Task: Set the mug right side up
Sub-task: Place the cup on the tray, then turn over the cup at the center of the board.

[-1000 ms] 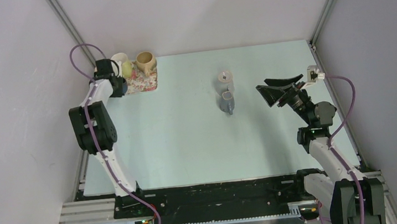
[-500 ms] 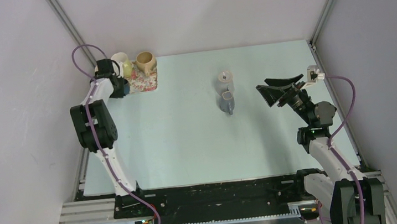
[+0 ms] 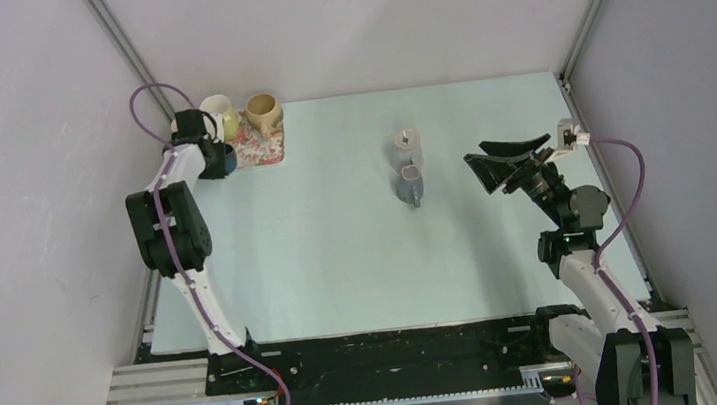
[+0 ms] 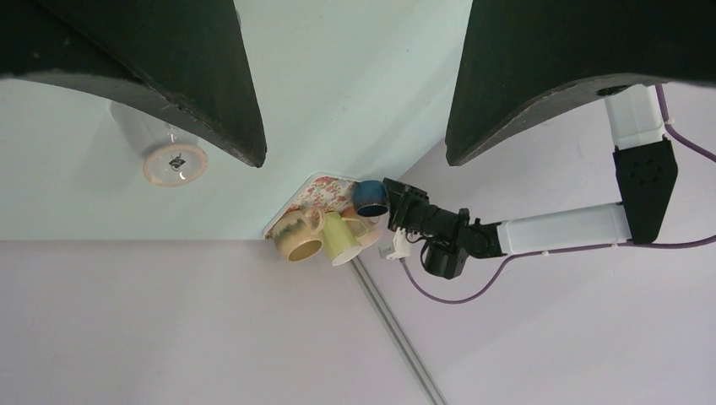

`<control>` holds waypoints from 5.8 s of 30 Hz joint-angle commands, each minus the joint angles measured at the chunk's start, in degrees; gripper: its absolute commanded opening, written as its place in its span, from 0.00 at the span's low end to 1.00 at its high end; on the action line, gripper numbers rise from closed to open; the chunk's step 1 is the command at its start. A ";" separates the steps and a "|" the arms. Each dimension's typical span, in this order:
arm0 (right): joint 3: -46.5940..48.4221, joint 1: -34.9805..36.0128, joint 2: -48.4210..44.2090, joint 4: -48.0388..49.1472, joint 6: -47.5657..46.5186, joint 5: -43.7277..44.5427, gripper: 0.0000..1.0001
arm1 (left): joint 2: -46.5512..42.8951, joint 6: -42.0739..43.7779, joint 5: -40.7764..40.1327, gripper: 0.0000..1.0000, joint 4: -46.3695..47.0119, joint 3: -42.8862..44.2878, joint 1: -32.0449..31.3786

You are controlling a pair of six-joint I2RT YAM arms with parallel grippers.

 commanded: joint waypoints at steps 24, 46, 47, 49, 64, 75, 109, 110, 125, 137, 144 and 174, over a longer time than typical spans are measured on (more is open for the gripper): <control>1.72 -0.44 -0.54 0.40 -0.70 0.65 0.82 | -1.19 -5.23 1.83 0.00 -4.03 1.70 2.96; 1.72 -0.61 -0.94 0.04 -0.84 0.62 0.82 | 6.12 -9.69 3.85 0.42 -9.29 14.45 4.74; 1.72 -0.61 -0.98 0.08 -0.84 0.63 0.82 | 6.17 -9.73 3.88 0.51 -9.44 14.57 4.74; 1.72 -0.61 -1.02 0.06 -0.76 0.64 0.82 | 6.23 -9.91 4.05 0.63 -9.56 14.62 4.74; 1.72 -0.61 -0.95 0.13 -0.66 0.62 0.82 | 5.74 -14.31 7.08 0.85 -9.68 16.44 6.28; 1.72 -0.78 -1.08 0.05 -0.57 0.52 0.82 | 8.60 -19.88 10.66 0.85 -9.62 21.42 6.47; 1.72 -0.95 -1.32 -0.62 -0.94 0.56 0.82 | 7.98 -21.89 11.63 0.53 -8.06 19.80 5.00; 1.72 -1.00 -1.32 -0.66 -0.97 0.56 0.81 | 8.04 -21.80 11.31 0.50 -8.05 20.06 4.87; 1.72 -1.14 -1.11 -0.91 -1.10 0.56 0.81 | 5.72 -20.38 9.15 0.47 -8.07 18.44 4.95; 1.72 -1.40 -2.05 -1.37 -1.62 0.66 0.81 | 0.63 -18.60 11.89 0.70 -8.08 14.59 7.38; 3.54 -1.40 -1.69 -6.76 -5.53 1.85 0.79 | -7.90 -18.33 16.75 0.98 -7.95 7.77 7.25; 22.89 18.20 11.51 -48.11 -41.56 17.10 0.89 | -18.05 -5.11 21.98 1.00 -3.80 -5.79 3.93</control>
